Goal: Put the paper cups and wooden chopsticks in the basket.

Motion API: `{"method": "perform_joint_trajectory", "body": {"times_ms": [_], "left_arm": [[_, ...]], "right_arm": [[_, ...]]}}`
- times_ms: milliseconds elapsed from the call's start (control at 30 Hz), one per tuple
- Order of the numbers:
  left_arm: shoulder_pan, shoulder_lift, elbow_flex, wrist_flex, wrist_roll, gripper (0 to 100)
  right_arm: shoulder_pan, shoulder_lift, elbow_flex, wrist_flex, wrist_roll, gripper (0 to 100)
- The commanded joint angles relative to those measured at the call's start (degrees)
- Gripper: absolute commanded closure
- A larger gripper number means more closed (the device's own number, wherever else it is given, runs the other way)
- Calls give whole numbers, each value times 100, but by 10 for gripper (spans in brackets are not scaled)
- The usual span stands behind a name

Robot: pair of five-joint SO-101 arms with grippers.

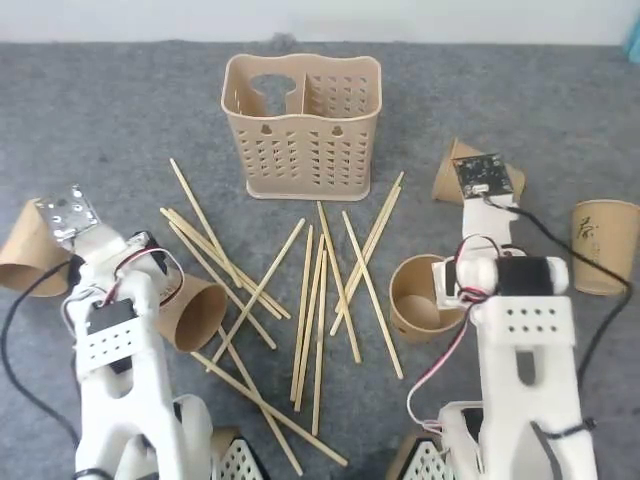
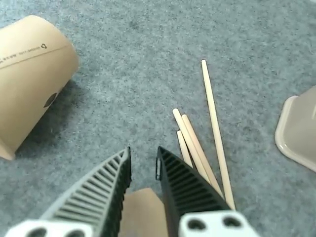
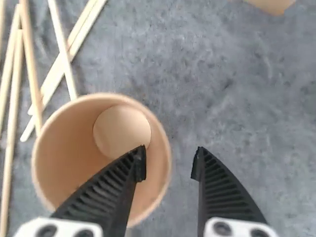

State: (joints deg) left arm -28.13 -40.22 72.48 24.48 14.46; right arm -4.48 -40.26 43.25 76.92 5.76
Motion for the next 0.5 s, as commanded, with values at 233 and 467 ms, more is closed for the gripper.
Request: {"method": "perform_joint_trajectory", "body": {"times_ms": [233,467], "left_arm": [[26,-202,-22,-88,-35,923],[26,-202,-22,-97,-44,923]], "right_arm": [[382,523,-308,-734,70,992],[804,945,-3429,980,70,992]]}}
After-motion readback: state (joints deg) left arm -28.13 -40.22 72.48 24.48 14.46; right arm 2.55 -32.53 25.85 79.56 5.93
